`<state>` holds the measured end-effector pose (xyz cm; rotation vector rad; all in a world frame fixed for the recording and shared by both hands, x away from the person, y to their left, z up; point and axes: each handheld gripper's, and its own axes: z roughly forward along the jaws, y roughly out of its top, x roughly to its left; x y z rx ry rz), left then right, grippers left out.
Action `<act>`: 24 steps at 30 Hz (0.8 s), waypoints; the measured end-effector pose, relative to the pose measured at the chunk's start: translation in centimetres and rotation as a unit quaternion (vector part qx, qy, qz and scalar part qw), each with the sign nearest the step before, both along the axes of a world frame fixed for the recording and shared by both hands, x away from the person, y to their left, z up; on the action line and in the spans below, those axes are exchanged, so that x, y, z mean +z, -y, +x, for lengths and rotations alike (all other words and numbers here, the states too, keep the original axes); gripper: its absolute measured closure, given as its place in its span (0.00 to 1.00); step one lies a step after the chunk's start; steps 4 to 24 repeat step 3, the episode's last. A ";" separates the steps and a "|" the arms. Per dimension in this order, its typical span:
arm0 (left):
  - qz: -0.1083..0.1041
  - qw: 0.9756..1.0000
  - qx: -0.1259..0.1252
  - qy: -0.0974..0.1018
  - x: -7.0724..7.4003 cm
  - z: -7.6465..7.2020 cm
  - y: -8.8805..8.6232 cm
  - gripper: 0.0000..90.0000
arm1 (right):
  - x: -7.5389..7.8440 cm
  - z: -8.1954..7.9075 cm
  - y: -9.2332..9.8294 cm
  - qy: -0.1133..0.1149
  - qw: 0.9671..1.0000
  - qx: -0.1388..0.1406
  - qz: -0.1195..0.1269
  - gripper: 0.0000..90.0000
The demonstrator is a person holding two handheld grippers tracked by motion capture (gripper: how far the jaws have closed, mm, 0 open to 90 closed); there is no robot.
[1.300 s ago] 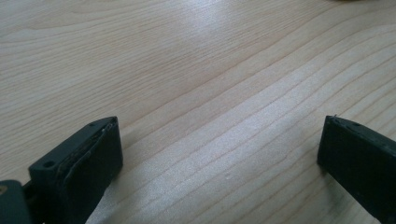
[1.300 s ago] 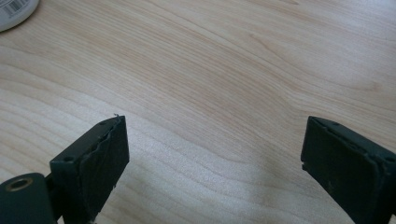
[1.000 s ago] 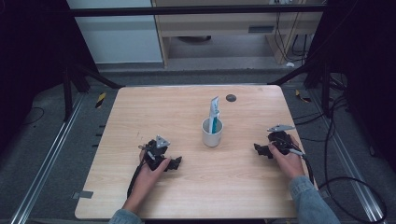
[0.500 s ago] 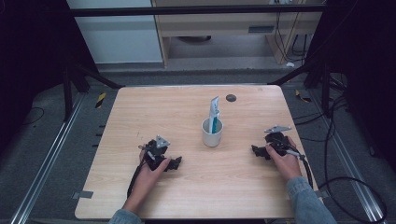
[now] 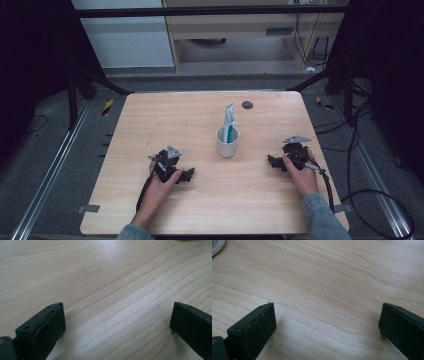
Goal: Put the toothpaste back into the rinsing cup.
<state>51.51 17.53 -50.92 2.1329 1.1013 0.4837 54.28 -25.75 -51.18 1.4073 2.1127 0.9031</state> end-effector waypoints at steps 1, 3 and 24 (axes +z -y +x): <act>0.000 1.000 0.000 0.000 0.0 0.0 0.0 0.00 | 0.0 0.0 0.0 0.000 1.000 -0.002 0.001 0.02; 0.001 1.000 0.000 0.000 0.0 0.0 0.0 0.00 | 0.0 -0.1 -0.1 0.000 1.000 -0.008 0.001 0.02; 0.001 1.000 0.000 0.000 0.0 0.0 0.0 0.00 | 0.0 -0.1 -0.1 0.000 1.000 -0.008 0.001 0.02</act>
